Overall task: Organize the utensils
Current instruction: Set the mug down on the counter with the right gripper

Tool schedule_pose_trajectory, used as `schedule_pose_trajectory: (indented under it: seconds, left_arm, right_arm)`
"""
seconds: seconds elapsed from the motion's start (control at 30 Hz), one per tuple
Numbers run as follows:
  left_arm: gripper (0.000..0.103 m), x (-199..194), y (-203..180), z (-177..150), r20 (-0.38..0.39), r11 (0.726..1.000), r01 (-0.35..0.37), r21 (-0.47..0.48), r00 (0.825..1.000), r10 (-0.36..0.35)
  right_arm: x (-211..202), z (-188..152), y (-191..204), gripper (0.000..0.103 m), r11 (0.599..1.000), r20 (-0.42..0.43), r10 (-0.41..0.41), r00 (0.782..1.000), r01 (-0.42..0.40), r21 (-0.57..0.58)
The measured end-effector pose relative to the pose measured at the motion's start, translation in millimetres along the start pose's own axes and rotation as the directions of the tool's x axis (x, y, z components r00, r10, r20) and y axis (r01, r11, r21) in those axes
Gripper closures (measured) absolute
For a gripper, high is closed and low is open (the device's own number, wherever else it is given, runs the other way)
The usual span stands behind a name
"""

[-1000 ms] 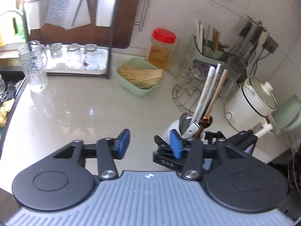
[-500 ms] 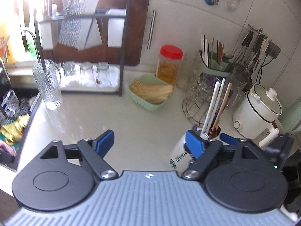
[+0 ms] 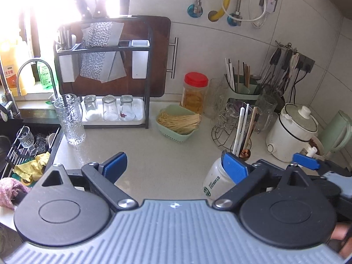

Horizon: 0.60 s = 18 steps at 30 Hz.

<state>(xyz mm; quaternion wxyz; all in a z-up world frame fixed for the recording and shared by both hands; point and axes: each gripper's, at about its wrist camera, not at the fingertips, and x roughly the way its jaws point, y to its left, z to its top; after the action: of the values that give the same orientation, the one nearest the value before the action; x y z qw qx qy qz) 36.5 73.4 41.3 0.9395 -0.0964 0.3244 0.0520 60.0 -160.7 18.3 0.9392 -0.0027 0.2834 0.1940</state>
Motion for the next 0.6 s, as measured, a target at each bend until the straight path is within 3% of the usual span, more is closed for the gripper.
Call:
schedule_pose_trajectory:
  seconds: [0.6]
  left_arm:
    - [0.004, -62.4, 10.8, -48.1, -0.016, 0.999, 0.036, 0.038, 0.999, -0.035]
  right_arm:
    - [-100.0, -32.7, 24.6, 0.0, 0.996, 0.021, -0.074, 0.997, 0.073, 0.048]
